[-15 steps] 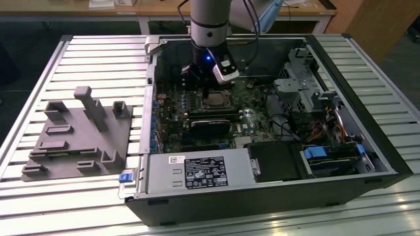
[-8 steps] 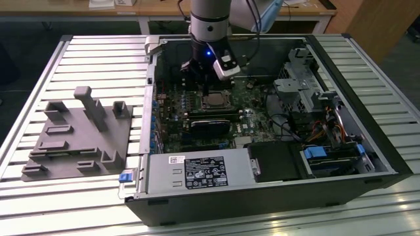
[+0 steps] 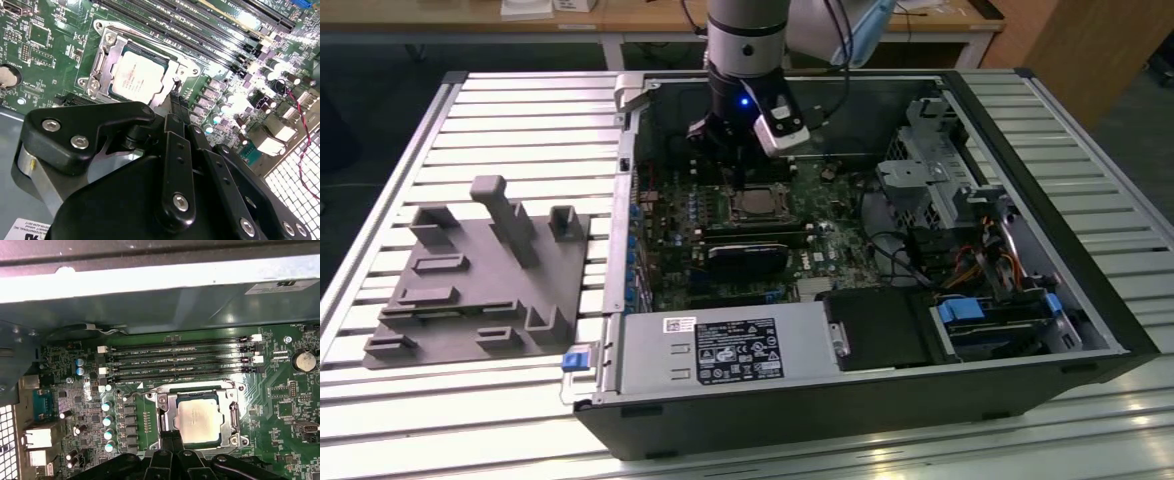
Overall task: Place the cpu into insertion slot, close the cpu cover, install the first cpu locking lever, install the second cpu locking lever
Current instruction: 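Close the cpu cover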
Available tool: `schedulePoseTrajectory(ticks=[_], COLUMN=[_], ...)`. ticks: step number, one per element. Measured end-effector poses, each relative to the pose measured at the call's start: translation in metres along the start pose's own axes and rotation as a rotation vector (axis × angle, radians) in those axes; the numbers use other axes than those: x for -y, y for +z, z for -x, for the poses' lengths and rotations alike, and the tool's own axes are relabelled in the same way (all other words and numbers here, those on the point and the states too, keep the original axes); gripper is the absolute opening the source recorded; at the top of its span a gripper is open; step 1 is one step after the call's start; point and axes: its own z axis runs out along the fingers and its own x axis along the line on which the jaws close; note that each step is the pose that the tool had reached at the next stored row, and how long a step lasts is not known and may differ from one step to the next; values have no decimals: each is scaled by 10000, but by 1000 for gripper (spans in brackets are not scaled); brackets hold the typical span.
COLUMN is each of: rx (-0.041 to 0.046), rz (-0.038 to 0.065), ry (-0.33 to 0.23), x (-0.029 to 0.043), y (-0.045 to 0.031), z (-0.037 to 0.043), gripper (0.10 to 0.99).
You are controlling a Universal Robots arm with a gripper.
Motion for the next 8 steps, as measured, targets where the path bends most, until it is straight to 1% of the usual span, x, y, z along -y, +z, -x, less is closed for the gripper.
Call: schedulePoseTrajectory(ticks=[3,5,8], rx=[-2,-1,-1], rz=[-4,-2,-1], ry=[-1,1,-1], x=[-1,-4,-11], y=[-2,-1,-1], z=[10,42,113], gripper=[106,106,106])
